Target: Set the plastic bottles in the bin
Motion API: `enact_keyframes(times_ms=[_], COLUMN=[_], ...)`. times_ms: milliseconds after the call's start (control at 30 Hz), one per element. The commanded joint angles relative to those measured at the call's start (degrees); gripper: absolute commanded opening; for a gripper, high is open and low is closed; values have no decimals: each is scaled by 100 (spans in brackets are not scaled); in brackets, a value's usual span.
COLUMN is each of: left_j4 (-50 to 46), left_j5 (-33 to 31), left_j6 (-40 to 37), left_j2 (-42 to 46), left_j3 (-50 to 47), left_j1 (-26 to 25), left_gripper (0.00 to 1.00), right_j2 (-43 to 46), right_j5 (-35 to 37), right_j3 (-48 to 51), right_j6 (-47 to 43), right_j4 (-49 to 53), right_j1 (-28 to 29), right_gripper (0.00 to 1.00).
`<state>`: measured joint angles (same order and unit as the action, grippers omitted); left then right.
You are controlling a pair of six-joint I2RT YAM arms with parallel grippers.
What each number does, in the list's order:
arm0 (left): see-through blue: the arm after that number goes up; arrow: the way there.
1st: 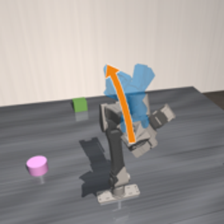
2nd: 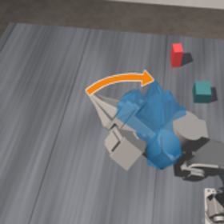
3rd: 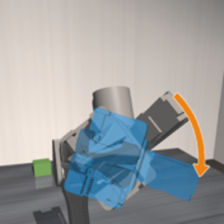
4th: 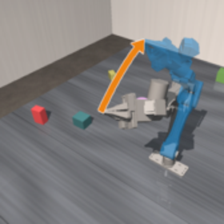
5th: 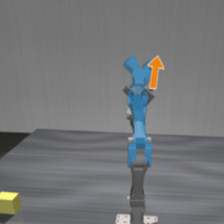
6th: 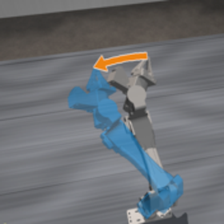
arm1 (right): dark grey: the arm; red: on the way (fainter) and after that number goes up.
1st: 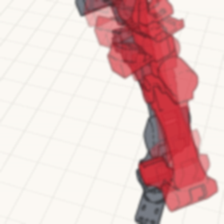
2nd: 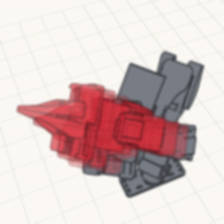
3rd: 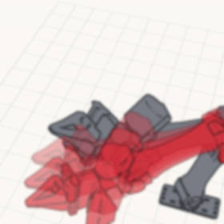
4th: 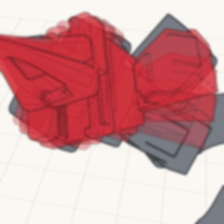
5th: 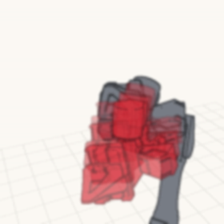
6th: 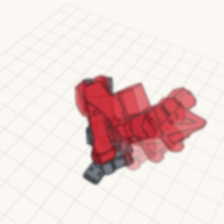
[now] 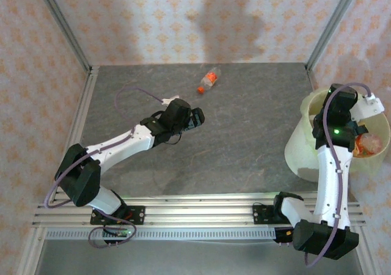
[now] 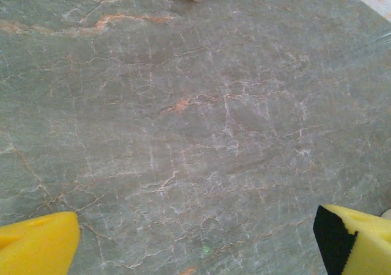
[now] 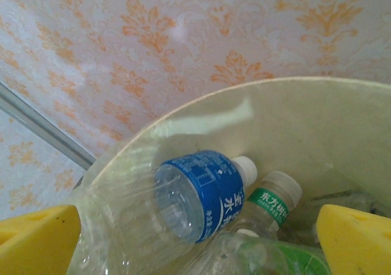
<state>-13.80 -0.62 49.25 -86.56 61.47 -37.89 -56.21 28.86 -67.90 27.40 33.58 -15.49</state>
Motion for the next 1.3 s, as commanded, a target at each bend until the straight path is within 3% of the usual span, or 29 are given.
enact_keyframes(times_ms=[0, 67, 200, 300, 533, 733, 900, 1033, 1267], left_j4=[-236, -251, -263, -336, -315, -272, -310, -404, -1757], left_j5=[-137, -177, -219, -228, -184, -172, -70, -162, 232], left_j6=[-188, -206, -262, -320, -311, -259, -565, -1375, -2449], left_j2=[-1, 17, -24, -140, -264, -322, -636, -1230, -3316], left_j3=[207, 206, 231, 372, 453, 431, 876, 1765, 4624], left_j1=[-43, -44, -45, -39, -33, -36, -32, 39, 678], left_gripper=[100, 100, 100, 100, 100, 100, 100, 100, 100], right_j2=[70, 71, -355, -876, -1733, -1415, -1313, -1068, -695], right_j5=[397, -223, -2497, -3342, -3919, -4472, -5131, -5619, -5684], right_j3=[-478, -611, -1015, -1324, -1507, -1260, -1608, -1757, -1343], right_j6=[-454, -759, -1415, -1463, -2007, -2239, -2159, -1608, -1036], right_j4=[105, 25, 128, 398, 427, 946, 1385, 1036, -74], right_j1=[-169, -386, -543, -544, -546, -543, -530, -288, 1085], right_gripper=[99, 99, 99, 99, 99, 99, 99, 99, 99])
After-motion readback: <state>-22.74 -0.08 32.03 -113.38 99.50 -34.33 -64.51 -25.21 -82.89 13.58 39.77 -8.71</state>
